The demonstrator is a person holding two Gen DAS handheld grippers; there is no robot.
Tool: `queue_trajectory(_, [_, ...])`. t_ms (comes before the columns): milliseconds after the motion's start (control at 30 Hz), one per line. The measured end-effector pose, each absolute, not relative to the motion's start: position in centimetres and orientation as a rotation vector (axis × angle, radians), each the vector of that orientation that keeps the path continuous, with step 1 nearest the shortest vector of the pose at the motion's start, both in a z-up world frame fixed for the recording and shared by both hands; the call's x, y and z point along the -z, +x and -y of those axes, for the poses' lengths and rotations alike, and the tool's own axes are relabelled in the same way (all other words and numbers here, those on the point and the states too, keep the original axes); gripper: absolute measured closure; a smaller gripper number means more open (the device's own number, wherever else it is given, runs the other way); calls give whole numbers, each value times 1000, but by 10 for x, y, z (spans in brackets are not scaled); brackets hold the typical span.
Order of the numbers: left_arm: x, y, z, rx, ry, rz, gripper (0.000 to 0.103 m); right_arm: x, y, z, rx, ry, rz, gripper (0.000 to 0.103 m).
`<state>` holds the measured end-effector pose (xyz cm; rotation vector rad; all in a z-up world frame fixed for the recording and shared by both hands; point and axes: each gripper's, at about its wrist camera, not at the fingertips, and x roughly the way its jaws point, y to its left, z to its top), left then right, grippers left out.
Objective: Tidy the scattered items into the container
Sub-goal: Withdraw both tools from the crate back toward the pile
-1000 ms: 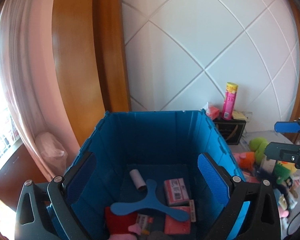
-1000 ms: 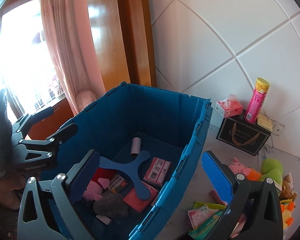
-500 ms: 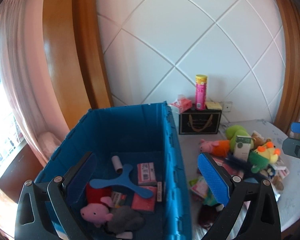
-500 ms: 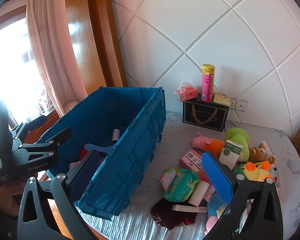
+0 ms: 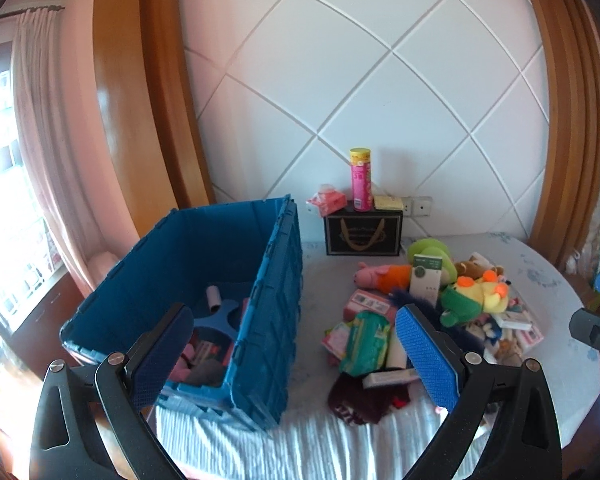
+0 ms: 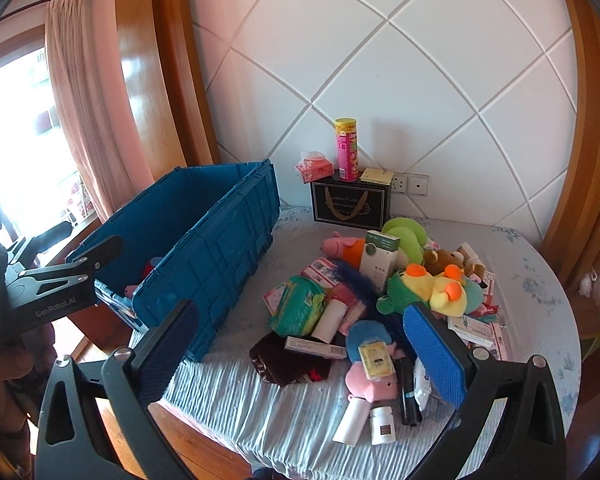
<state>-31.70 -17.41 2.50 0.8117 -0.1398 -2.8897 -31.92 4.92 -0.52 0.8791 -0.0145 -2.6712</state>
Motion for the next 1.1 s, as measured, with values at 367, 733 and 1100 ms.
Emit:
queue_trajectory(367, [-36,-271,138,2873,782,181,0,2,-276,-82,2693,892,19,0])
queue_trajectory(733, [-38,-266,147,2881,782,195,0,1,-268,-76,2731,914,41,0])
queue_trajectory(1100, [-39,-260,139,2893,782,175,1,4,-266,-77,2737,952,15,0])
